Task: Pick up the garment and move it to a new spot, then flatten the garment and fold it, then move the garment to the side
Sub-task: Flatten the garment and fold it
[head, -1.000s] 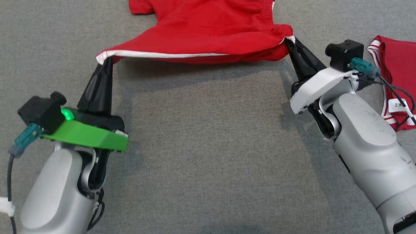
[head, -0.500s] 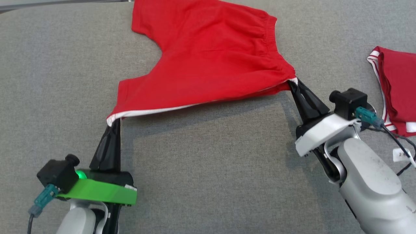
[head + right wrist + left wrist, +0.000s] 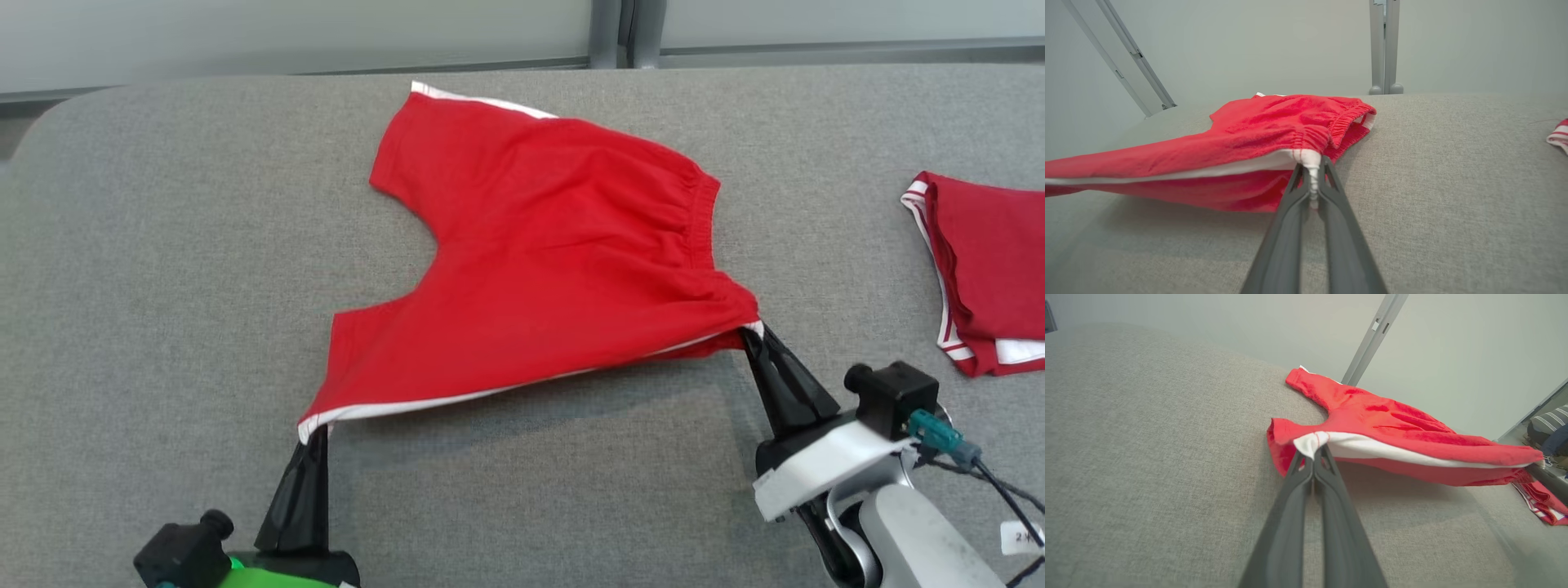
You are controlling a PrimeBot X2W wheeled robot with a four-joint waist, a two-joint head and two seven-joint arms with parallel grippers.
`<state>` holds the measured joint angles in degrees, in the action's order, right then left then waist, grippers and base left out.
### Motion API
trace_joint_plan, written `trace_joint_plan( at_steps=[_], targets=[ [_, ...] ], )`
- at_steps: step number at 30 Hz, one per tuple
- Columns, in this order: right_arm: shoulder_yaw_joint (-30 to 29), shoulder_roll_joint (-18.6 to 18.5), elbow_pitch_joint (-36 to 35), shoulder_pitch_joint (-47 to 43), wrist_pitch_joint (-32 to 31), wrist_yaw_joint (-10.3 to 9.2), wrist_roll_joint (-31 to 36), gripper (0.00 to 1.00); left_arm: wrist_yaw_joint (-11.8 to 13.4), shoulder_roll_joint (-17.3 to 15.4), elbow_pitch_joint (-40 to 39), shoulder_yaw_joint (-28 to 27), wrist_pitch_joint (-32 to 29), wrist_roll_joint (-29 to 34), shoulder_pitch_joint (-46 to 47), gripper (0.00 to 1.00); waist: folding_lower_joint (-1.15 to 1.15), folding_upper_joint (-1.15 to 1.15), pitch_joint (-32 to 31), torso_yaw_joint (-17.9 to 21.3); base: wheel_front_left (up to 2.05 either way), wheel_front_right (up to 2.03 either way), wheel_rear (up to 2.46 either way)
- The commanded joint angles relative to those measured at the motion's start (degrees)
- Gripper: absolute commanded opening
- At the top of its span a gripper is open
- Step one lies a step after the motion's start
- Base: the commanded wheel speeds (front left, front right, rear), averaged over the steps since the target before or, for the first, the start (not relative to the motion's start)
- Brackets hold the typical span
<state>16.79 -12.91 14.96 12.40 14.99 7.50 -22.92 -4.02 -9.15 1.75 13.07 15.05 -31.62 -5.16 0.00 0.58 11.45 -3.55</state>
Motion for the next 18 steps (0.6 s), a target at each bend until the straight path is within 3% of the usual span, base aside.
trace_joint_plan(
  at_steps=[1, 18],
  targets=[
    [-0.5, 0.2, -0.7, -2.1, 0.2, -0.02, 0.6, 0.00, 0.3, 0.3, -0.5, -0.5, 0.2, 0.5, -1.8, 0.00, 0.00, -0.58, -1.6, 0.0, 0.00, 0.00, 0.00],
    [-4.5, 0.9, -14.5, -17.0, -5.3, -0.04, 2.9, 0.00, 0.5, 0.4, -7.4, -2.0, 0.2, 1.9, -10.1, 0.00, 0.00, -0.58, -6.4, 1.2, 0.00, 0.00, 0.00]
  ],
)
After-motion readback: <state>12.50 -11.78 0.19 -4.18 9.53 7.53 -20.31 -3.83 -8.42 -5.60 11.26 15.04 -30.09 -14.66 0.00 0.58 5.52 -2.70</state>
